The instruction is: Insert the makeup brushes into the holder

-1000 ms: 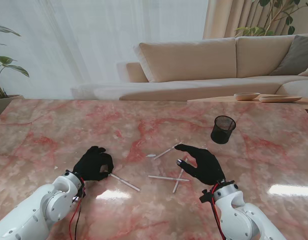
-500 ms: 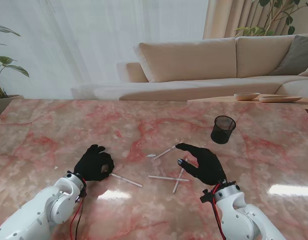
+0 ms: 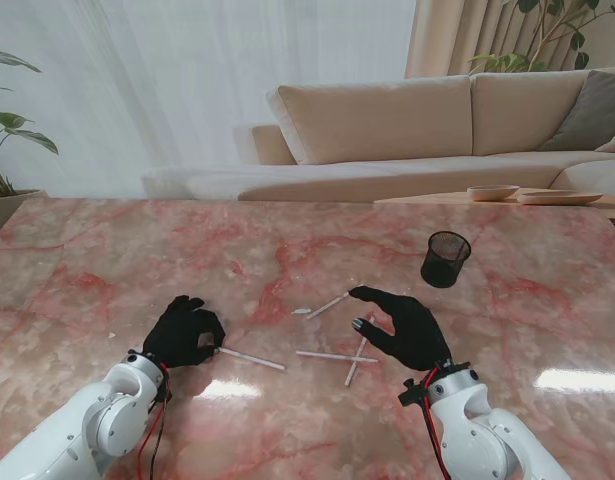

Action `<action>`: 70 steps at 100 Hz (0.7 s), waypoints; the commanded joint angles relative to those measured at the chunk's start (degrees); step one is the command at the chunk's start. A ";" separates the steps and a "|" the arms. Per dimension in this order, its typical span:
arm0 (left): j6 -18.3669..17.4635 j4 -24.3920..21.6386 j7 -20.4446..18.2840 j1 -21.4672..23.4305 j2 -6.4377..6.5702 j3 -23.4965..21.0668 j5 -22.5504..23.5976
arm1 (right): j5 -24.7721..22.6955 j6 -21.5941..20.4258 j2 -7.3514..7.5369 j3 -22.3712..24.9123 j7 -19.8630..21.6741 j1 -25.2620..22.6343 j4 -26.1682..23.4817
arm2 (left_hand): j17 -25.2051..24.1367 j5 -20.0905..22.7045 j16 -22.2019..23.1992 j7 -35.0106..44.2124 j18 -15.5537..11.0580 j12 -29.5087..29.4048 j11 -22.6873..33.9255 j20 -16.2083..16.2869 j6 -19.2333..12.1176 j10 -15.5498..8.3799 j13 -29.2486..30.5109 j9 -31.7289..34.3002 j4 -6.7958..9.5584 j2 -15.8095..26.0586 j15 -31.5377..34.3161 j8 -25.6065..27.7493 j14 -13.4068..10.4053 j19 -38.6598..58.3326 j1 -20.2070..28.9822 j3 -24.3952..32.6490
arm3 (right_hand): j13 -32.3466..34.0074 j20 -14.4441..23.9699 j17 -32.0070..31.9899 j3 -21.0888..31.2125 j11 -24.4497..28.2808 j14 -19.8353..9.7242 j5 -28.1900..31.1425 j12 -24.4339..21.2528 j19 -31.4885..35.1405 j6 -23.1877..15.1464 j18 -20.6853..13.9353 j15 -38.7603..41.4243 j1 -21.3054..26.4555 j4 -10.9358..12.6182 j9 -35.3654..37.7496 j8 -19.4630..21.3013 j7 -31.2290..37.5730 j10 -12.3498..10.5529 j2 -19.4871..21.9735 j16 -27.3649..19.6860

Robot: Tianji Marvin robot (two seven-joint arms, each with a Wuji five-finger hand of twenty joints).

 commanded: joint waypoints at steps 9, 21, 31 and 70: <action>-0.18 0.51 -0.76 2.20 0.14 -0.66 -0.39 | 0.26 0.61 -0.03 -0.18 1.20 -0.45 -0.33 | -0.29 6.30 0.36 5.73 -0.77 0.90 2.14 -0.68 1.63 1.56 1.17 5.11 4.04 2.18 1.41 2.00 1.88 -1.55 4.17 1.86 | 1.02 0.63 -0.18 0.94 0.29 0.03 1.11 1.04 0.70 0.08 -0.22 0.03 0.05 -2.07 0.57 -0.56 0.32 -0.10 -0.40 1.11; -0.60 -0.49 -0.71 2.72 -0.03 -1.50 -1.00 | 0.27 0.70 -0.01 -0.21 1.34 -0.42 -0.44 | -0.36 6.37 0.34 5.81 -0.69 0.91 2.19 -0.64 1.64 1.49 1.82 6.16 4.04 2.22 1.35 2.30 2.07 -1.51 4.32 1.86 | 1.08 0.64 -0.16 0.87 0.25 0.03 1.11 1.03 0.69 0.10 -0.21 0.05 0.07 -2.08 0.54 -0.57 0.30 -0.11 -0.39 1.12; -0.90 -1.45 -0.48 3.20 -0.17 -2.26 -1.22 | 0.35 0.78 0.01 -0.27 1.54 -0.36 -0.51 | -0.37 6.23 0.37 5.91 -0.58 0.99 2.23 -0.59 1.73 1.32 2.23 6.65 3.98 2.29 1.35 2.67 2.13 -1.44 4.38 1.79 | 1.02 0.64 -0.15 0.83 0.24 0.06 1.08 1.03 0.68 0.05 -0.21 0.02 0.09 -2.08 0.53 -0.58 0.28 -0.17 -0.39 1.12; -1.63 -5.20 -1.46 4.57 -0.39 -4.62 -2.11 | 0.33 1.43 0.11 -1.03 2.08 0.42 -0.33 | -0.50 6.18 0.45 5.66 -0.19 1.17 2.05 -0.48 1.70 1.39 3.54 8.47 3.90 2.53 1.18 3.51 2.57 -1.37 4.46 1.63 | 1.10 0.67 -0.19 0.78 0.22 0.05 1.16 1.04 0.63 0.03 -0.20 0.05 0.32 -2.03 0.54 -0.57 0.31 0.03 -0.73 1.15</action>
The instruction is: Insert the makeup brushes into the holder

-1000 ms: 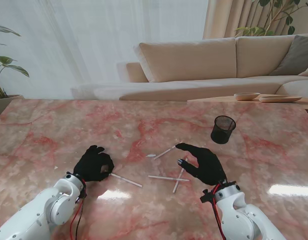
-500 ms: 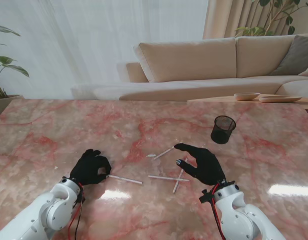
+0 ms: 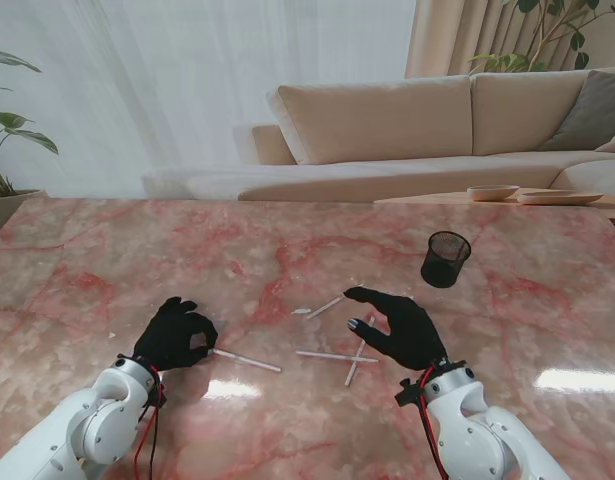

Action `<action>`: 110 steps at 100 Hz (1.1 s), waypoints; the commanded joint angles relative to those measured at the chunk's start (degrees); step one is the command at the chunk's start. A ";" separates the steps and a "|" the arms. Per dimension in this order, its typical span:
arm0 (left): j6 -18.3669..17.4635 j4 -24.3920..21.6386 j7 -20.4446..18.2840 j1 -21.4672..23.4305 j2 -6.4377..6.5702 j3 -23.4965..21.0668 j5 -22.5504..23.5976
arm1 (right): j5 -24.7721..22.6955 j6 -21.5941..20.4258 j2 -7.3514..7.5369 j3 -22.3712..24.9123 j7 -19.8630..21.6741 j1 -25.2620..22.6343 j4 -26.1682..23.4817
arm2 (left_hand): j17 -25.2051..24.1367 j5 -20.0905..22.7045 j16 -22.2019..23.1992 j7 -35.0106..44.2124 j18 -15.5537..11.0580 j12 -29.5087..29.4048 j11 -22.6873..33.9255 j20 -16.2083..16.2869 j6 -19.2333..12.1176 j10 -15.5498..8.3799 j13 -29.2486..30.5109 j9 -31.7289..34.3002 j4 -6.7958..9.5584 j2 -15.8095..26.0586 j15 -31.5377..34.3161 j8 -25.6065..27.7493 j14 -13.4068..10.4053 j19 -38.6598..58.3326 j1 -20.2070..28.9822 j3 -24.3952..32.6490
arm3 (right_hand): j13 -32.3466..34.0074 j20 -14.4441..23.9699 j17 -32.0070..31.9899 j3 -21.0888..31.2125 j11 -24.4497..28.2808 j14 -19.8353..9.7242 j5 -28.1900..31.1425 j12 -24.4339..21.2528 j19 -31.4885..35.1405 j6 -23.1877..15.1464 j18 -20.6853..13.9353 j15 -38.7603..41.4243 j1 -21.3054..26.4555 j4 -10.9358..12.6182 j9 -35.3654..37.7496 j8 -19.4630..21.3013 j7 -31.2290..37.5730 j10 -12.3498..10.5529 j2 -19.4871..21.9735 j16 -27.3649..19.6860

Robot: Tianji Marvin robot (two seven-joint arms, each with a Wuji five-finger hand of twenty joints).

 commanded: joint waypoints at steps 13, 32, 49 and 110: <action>-0.48 -1.60 -0.61 0.45 -0.08 -0.17 0.19 | -2.09 1.85 0.29 -1.19 0.98 0.85 0.27 | -0.52 4.57 0.44 5.46 -0.04 0.49 0.79 -0.27 -1.23 -0.26 1.26 1.98 3.23 2.39 0.34 3.85 1.58 -1.26 3.80 1.61 | 1.57 0.74 0.06 1.39 0.34 0.16 1.38 0.65 0.75 0.09 -0.34 0.25 1.34 -2.17 0.93 -0.51 0.44 -0.01 -3.49 1.22; -0.71 -2.00 -1.29 0.11 0.00 0.09 0.27 | -6.63 5.49 1.21 -3.69 3.28 3.35 -0.11 | -0.55 4.59 0.42 5.38 -0.02 0.53 0.59 -0.11 -1.20 -0.30 1.46 2.06 3.26 2.42 0.16 4.13 1.55 -1.15 3.94 1.63 | 4.32 2.30 1.93 3.84 1.27 0.32 2.10 1.15 3.42 -0.09 -0.19 1.86 5.16 -4.55 2.80 -0.11 1.12 -0.14 -10.47 2.52; -0.79 -2.21 -1.58 -0.14 0.03 0.20 0.27 | -10.21 9.82 1.90 -7.54 5.64 6.57 -0.32 | -0.60 4.54 0.42 5.39 0.02 0.59 0.53 -0.04 -1.21 -0.37 1.41 2.07 3.26 2.38 0.00 4.40 1.51 -1.14 3.97 1.57 | 9.29 5.57 6.08 -0.75 3.20 0.07 4.84 2.45 8.58 -1.17 0.35 3.99 13.19 -6.12 6.66 1.09 3.48 -1.05 -16.89 4.57; -1.06 -2.45 -1.77 -0.95 0.09 0.89 0.61 | -14.62 28.12 2.13 -30.32 13.40 24.44 6.59 | -0.59 4.66 0.55 5.48 0.25 0.88 0.60 -0.12 -0.93 -0.56 1.50 2.19 3.30 2.25 -0.13 4.93 1.69 -1.32 4.13 1.61 | 17.91 15.42 11.30 -11.31 11.39 2.89 12.65 13.36 22.36 -2.68 5.15 15.40 14.36 -8.12 14.12 3.23 8.40 -1.52 -21.42 16.75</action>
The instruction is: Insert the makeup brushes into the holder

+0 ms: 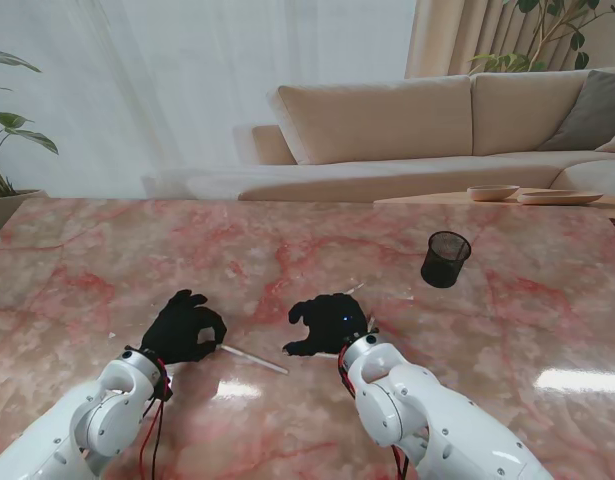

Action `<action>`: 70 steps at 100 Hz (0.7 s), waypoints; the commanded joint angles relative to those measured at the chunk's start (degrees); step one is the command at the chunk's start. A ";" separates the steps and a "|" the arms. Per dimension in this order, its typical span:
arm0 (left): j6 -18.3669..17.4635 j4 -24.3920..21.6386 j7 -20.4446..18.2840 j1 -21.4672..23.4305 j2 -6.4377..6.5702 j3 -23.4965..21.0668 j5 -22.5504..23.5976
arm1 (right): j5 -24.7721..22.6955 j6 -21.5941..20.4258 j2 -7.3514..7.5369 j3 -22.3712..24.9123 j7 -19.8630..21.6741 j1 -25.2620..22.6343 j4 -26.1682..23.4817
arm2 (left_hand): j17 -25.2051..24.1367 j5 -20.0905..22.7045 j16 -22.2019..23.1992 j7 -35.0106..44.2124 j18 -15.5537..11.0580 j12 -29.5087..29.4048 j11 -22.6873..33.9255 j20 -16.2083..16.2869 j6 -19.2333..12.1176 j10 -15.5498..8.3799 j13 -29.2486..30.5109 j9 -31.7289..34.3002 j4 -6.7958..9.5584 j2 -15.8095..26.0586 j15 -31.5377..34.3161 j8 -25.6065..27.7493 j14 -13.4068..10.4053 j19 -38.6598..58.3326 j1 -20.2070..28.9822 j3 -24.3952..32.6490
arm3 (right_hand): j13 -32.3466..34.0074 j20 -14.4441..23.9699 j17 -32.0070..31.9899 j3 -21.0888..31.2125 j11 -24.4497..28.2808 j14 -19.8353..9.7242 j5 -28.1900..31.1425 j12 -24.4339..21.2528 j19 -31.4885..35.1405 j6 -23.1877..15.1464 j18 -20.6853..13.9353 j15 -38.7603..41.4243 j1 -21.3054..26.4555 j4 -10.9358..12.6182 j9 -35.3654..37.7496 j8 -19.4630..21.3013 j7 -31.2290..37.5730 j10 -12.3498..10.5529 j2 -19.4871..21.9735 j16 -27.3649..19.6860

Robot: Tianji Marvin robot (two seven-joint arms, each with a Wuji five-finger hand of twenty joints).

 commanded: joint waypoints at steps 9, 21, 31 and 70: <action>-0.27 -0.87 0.00 0.24 0.00 -0.04 0.48 | 2.11 1.26 -0.89 -3.48 2.18 2.69 2.27 | -0.59 4.36 0.55 5.52 0.16 0.89 0.63 -0.13 -1.00 -0.59 1.40 2.18 3.27 2.25 -0.17 3.75 1.57 -1.35 4.12 1.64 | -0.72 2.77 -1.42 1.62 0.64 0.76 -0.89 1.86 1.76 -0.08 0.77 1.07 -4.74 -1.66 -1.33 0.94 -0.98 -0.85 -0.48 1.66; -0.40 -1.68 -0.16 0.50 0.03 -0.29 0.73 | 4.39 1.93 -1.72 -5.94 1.12 4.65 4.55 | -0.62 4.35 0.54 5.50 0.19 0.95 0.65 -0.15 -1.09 -0.63 1.32 2.16 3.27 2.25 -0.24 3.76 1.53 -1.38 4.11 1.71 | -1.20 3.06 -1.63 2.19 0.59 0.88 -1.19 2.02 1.69 0.13 0.82 1.24 -5.02 -1.60 -1.70 1.01 -1.12 -0.90 -0.64 1.82; -0.49 -2.36 -0.27 0.70 0.06 -0.52 1.06 | 5.65 2.38 -2.40 -7.59 -0.10 6.01 6.39 | -0.59 4.36 0.54 5.53 0.19 0.97 0.68 -0.17 -1.11 -0.68 1.42 2.25 3.26 2.19 -0.22 3.80 1.52 -1.39 4.10 1.73 | -1.53 3.16 -1.83 2.44 0.55 0.81 -1.28 2.05 1.50 0.21 0.82 1.24 -4.76 -1.57 -1.96 1.06 -1.16 -0.77 -0.77 1.80; -0.72 -3.33 -1.03 0.56 0.16 -0.37 1.33 | 11.37 2.81 -4.73 -12.65 -1.08 11.03 11.93 | -0.58 4.42 0.50 5.62 0.24 0.99 0.55 -0.28 -1.13 -0.72 1.49 2.34 3.22 2.05 -0.32 3.97 1.48 -1.47 4.07 1.96 | -1.44 3.02 -1.19 2.00 -0.44 0.93 -1.09 0.89 0.52 0.43 1.12 -0.04 -4.12 -1.96 -1.81 1.26 -1.06 -0.56 -0.68 0.51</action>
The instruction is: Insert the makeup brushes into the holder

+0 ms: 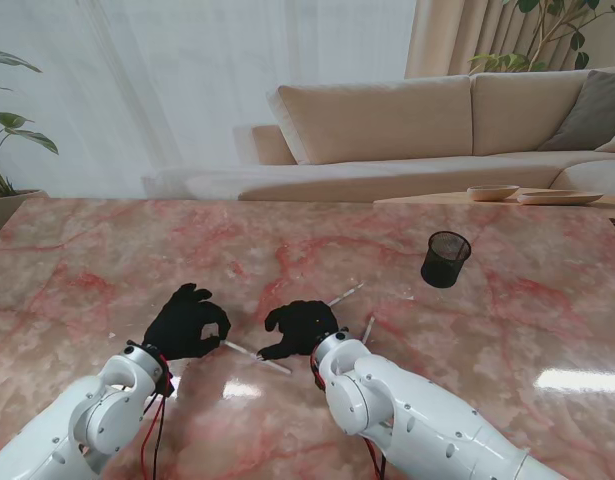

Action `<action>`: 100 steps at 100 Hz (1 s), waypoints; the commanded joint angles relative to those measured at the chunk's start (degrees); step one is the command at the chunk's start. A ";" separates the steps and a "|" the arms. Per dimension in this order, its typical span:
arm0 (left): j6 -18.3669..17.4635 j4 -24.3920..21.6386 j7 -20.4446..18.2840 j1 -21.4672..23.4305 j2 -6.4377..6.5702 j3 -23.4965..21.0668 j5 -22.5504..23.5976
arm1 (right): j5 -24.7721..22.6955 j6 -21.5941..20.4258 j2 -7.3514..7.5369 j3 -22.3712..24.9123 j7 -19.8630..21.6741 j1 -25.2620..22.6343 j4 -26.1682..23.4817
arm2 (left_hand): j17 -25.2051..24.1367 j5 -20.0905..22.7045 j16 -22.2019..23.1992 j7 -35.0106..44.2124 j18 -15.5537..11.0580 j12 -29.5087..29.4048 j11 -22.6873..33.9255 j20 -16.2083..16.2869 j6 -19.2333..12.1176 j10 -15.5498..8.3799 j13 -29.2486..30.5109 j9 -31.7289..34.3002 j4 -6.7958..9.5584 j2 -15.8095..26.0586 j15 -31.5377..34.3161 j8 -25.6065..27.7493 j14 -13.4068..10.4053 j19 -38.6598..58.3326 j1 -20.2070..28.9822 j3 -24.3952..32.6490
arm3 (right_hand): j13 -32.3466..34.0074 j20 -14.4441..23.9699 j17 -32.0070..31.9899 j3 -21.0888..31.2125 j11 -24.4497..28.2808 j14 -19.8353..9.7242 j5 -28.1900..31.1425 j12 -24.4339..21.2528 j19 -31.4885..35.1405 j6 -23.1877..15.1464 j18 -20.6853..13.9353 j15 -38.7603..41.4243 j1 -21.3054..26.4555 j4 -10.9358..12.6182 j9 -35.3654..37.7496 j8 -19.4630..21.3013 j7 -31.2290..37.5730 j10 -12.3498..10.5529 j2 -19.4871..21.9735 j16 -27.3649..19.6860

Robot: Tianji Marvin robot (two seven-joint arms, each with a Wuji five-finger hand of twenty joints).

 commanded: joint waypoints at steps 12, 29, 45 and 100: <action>-0.39 -0.45 -0.03 0.01 0.05 -0.01 0.24 | 3.31 0.01 -1.45 -1.27 2.11 1.38 2.27 | -0.57 4.39 0.52 5.69 0.17 0.96 0.55 -0.29 -1.30 -0.77 0.43 2.44 2.71 2.07 -0.30 3.40 1.37 -1.47 4.08 1.99 | 0.12 0.71 0.44 -0.06 -1.54 0.50 -0.63 -1.99 -0.16 0.55 1.04 -2.02 -0.23 -2.08 0.08 0.58 -0.67 -0.21 -0.77 -1.48; -0.62 -0.57 0.14 -0.02 0.04 -0.16 0.37 | 5.49 0.44 -2.53 -2.66 1.90 2.87 4.43 | -0.58 4.36 0.53 5.76 0.21 0.99 0.54 -0.32 -1.20 -0.73 0.43 2.50 2.69 2.07 -0.31 3.55 1.48 -1.48 4.11 1.99 | 0.95 0.56 0.94 -0.35 -1.61 0.67 -0.12 -2.73 -0.18 0.54 1.33 -2.69 1.10 -2.25 0.76 0.56 -0.47 -0.11 -0.91 -2.09; -0.73 -0.78 0.07 0.07 0.05 -0.33 0.43 | 6.57 0.60 -3.13 -3.72 2.00 3.93 5.82 | -0.59 4.44 0.54 5.83 0.24 1.02 0.52 -0.37 -1.25 -0.67 0.49 2.58 2.66 2.00 -0.29 3.68 1.44 -1.52 4.03 2.01 | 3.52 0.91 2.76 -1.71 -0.60 0.79 2.38 -3.11 1.60 -0.02 1.83 -1.64 4.11 -2.86 3.59 0.79 1.04 -0.20 -1.07 -1.86; -0.05 -1.47 -0.25 0.63 0.10 -0.53 0.84 | 8.54 -1.29 -3.40 -5.59 4.04 5.31 6.52 | -0.54 4.42 0.53 6.00 0.25 1.12 0.56 -0.68 -1.00 -0.70 0.49 2.44 2.65 1.91 -0.32 3.90 1.45 -1.71 4.06 2.27 | 5.55 2.70 1.84 -2.36 2.19 -1.24 8.49 0.02 9.10 -6.01 1.74 4.91 12.17 -3.33 9.27 1.71 5.23 -3.24 -2.75 2.34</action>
